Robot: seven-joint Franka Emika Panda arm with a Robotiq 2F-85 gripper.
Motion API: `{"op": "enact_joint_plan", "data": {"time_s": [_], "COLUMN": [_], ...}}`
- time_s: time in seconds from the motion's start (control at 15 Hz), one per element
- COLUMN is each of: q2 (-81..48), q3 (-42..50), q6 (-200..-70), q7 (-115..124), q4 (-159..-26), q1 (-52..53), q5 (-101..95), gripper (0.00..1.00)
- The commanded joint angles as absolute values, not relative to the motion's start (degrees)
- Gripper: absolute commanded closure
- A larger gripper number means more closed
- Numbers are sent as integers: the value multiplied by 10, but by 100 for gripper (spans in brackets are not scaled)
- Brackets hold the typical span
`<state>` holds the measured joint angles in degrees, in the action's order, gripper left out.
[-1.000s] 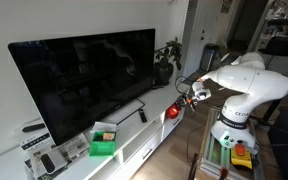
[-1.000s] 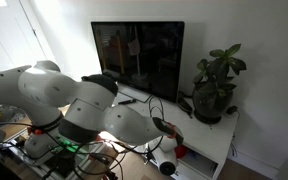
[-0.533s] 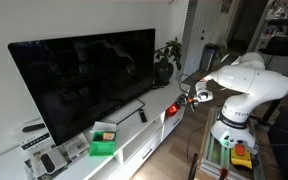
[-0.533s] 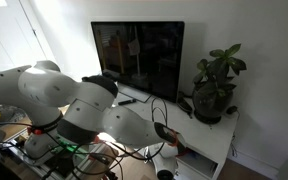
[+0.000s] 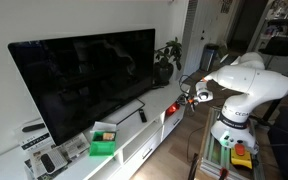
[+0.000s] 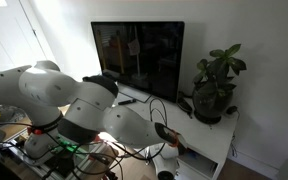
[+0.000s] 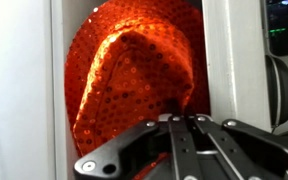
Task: Put the red hat in the shelf on the bottom right
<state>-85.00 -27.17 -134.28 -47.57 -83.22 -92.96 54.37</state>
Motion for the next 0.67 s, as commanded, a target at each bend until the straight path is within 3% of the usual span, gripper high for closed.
{"op": "enact_joint_plan", "data": {"time_s": [0.0,0.47,0.6], "q2": [-852,-862,-860], "q3": [-263,-238,-231], "q6": [-1316,-1312,-1310], "q7": [-479,-467,-466], "q4": [-798,-763,-761], "q1": [-891,-848,-841], "q5": [584,577,586], "gripper": [98,97,92]}}
